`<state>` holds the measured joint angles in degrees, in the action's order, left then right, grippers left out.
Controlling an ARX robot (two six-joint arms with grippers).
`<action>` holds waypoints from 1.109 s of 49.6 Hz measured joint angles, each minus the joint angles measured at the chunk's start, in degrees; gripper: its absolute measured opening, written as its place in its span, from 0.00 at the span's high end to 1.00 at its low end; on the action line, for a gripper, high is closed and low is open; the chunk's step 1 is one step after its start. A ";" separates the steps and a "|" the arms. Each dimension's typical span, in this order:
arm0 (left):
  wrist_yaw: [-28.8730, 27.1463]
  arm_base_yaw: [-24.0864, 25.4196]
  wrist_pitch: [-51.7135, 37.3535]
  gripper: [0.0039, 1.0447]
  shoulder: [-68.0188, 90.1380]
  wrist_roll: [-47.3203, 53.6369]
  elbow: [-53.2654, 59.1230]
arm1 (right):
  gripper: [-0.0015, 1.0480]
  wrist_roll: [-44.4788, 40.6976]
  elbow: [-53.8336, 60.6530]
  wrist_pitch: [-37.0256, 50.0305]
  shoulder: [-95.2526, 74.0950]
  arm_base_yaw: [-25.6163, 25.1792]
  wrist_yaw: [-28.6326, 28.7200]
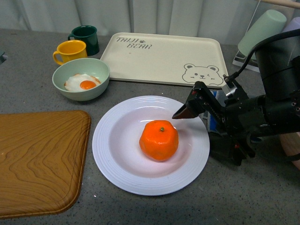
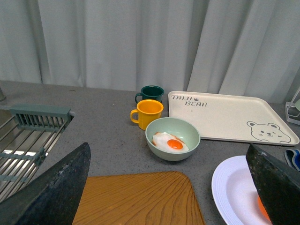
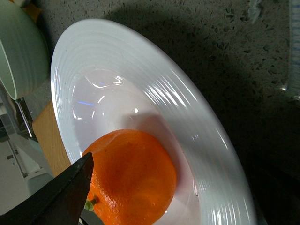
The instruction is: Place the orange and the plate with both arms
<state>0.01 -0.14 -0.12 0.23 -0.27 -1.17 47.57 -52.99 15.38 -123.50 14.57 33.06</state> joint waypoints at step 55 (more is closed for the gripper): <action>0.00 0.00 0.00 0.06 0.00 0.00 0.00 | 0.96 3.43 3.78 13.35 -0.07 -0.55 2.62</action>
<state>0.01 -0.14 -0.12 0.23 -0.27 -1.17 51.00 -49.21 28.73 -123.57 14.02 35.68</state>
